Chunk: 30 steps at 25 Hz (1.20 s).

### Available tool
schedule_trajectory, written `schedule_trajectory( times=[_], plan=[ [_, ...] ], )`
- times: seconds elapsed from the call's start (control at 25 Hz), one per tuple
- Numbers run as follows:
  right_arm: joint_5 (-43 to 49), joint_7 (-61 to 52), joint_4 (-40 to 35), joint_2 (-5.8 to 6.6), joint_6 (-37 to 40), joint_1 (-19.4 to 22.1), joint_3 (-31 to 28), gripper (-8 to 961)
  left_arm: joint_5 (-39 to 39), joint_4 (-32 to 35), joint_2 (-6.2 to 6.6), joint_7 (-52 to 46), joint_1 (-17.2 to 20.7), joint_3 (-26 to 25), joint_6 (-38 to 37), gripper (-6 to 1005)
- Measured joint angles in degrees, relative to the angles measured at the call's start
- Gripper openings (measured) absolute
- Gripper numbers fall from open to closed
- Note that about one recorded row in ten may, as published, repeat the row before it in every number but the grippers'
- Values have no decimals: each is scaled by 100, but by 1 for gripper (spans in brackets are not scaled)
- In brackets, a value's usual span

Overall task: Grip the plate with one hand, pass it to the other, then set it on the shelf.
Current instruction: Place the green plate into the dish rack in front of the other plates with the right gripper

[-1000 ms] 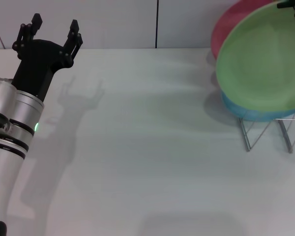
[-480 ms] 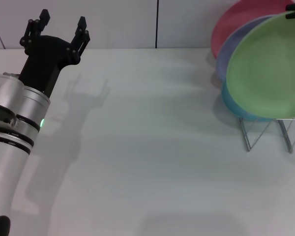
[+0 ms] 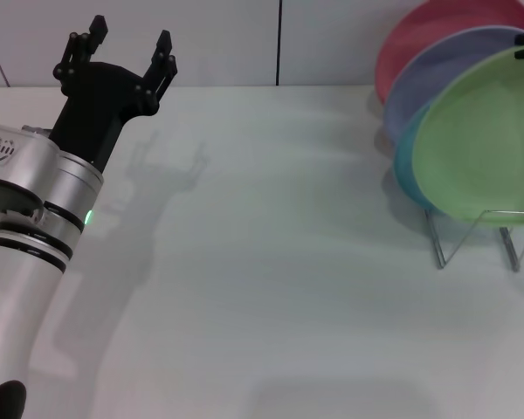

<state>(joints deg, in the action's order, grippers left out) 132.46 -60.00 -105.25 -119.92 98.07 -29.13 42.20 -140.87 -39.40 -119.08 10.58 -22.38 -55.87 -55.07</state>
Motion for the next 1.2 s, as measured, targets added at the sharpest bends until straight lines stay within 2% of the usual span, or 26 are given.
schedule_trajectory(
  times=[0.32, 0.76, 0.96, 1.08, 1.2],
  plan=[
    [-27, 492, 488, 0, -71, 260, 61, 60, 16, 42, -1, -141, -91, 61, 14, 785],
    [119, 35, 643, 4, 119, 313, 50, 257, 71, 145, -1, -185, -233, 70, 74, 785],
    [125, -285, 717, 4, 353, 321, 47, 444, 163, 320, -1, -297, -397, 82, 76, 785],
    [-334, -645, 700, 4, 606, 348, -42, 517, 166, 404, -1, -300, -457, 84, 81, 785],
    [-1487, -958, 560, 4, 636, 414, -373, 572, 165, 437, -1, -301, -471, 77, 85, 785]
  ],
)
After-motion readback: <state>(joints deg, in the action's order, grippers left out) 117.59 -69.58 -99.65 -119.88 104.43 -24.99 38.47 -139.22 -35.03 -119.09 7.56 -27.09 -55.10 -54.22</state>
